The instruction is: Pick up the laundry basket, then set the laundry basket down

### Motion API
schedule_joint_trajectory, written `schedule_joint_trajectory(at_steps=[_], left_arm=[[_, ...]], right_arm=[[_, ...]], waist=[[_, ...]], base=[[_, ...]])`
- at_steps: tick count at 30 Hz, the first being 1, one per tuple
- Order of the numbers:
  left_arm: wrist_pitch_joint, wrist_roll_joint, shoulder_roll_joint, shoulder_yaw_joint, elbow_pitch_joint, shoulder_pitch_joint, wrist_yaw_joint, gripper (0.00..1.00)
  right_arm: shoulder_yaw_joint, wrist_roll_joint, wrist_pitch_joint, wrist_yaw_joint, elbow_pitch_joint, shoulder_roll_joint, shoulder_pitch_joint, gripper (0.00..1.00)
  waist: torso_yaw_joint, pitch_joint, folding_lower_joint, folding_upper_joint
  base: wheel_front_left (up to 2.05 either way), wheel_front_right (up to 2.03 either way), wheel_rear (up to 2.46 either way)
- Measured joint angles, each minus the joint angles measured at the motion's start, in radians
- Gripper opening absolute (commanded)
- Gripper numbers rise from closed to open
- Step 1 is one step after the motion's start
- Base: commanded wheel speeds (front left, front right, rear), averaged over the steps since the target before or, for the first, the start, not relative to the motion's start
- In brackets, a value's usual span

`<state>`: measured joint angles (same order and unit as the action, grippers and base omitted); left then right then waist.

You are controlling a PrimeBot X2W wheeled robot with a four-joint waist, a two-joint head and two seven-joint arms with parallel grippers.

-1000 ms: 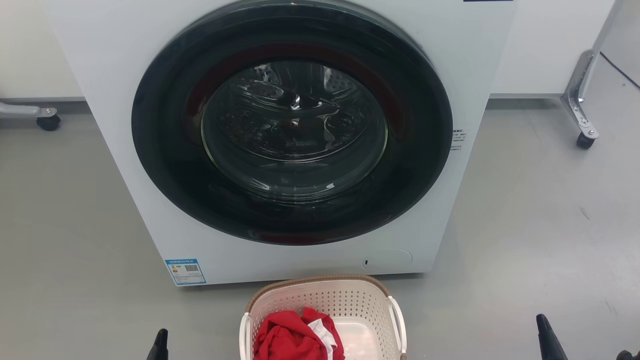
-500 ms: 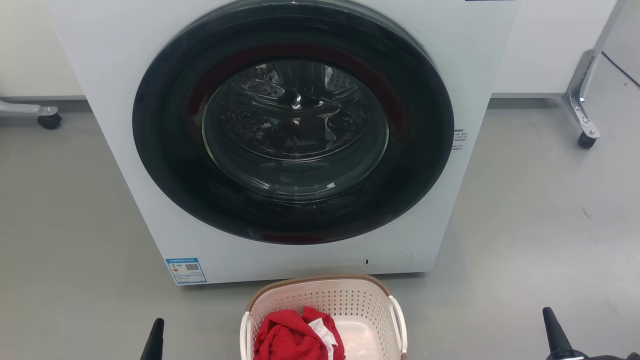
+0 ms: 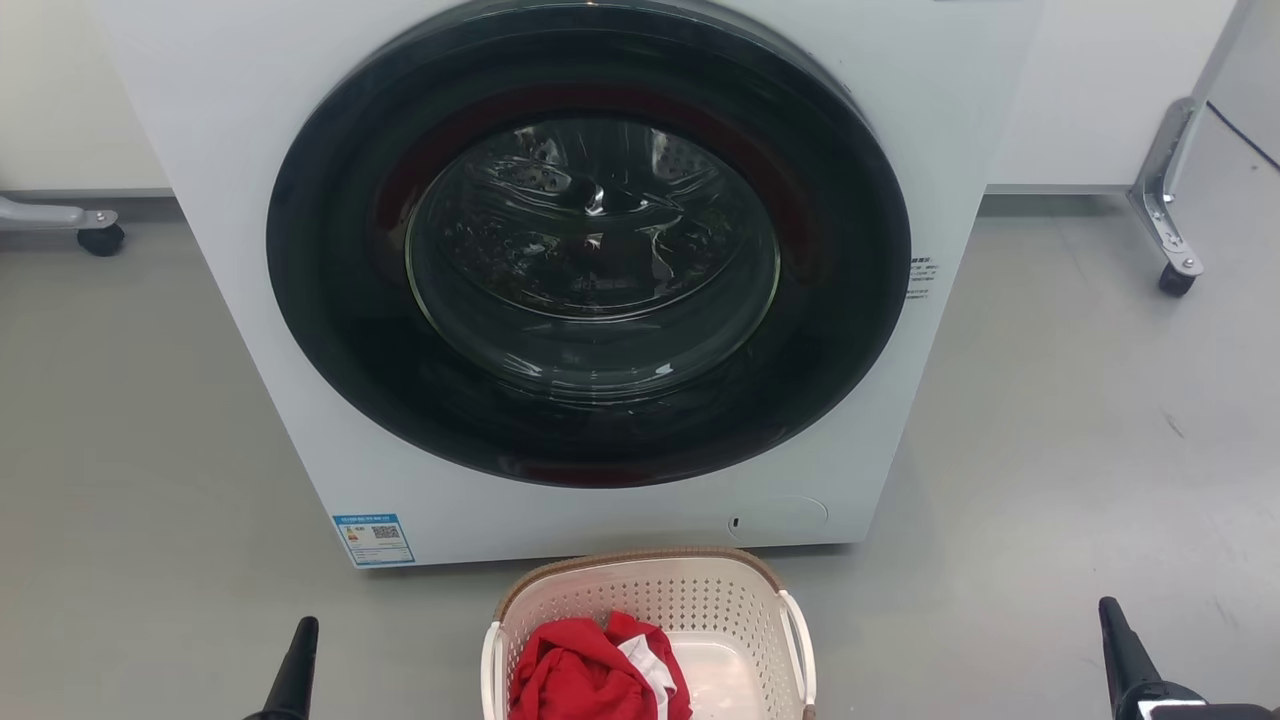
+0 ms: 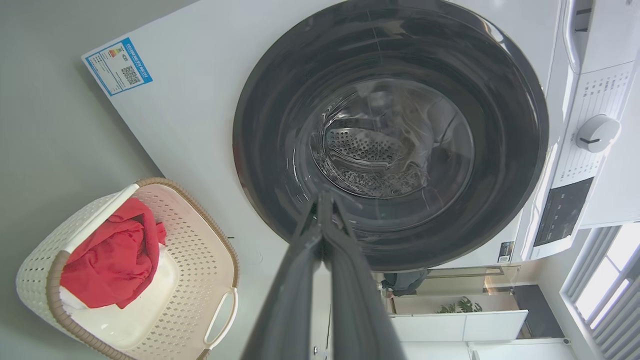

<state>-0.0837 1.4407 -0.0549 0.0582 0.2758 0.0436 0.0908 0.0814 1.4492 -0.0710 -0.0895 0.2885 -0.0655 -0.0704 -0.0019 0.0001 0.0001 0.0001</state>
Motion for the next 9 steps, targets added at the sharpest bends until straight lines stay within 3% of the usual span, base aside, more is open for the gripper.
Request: schedule_joint_trajectory(at_steps=[9], left_arm=[[-0.021,0.120,0.009,0.026,0.014,0.025,0.025,0.00]], right_arm=[[0.040,0.114,-0.034,-0.025,0.008,0.016,-0.007,0.00]], waist=[[0.001,0.001,0.0000,0.0000]], base=[[0.00,0.00,0.00]])
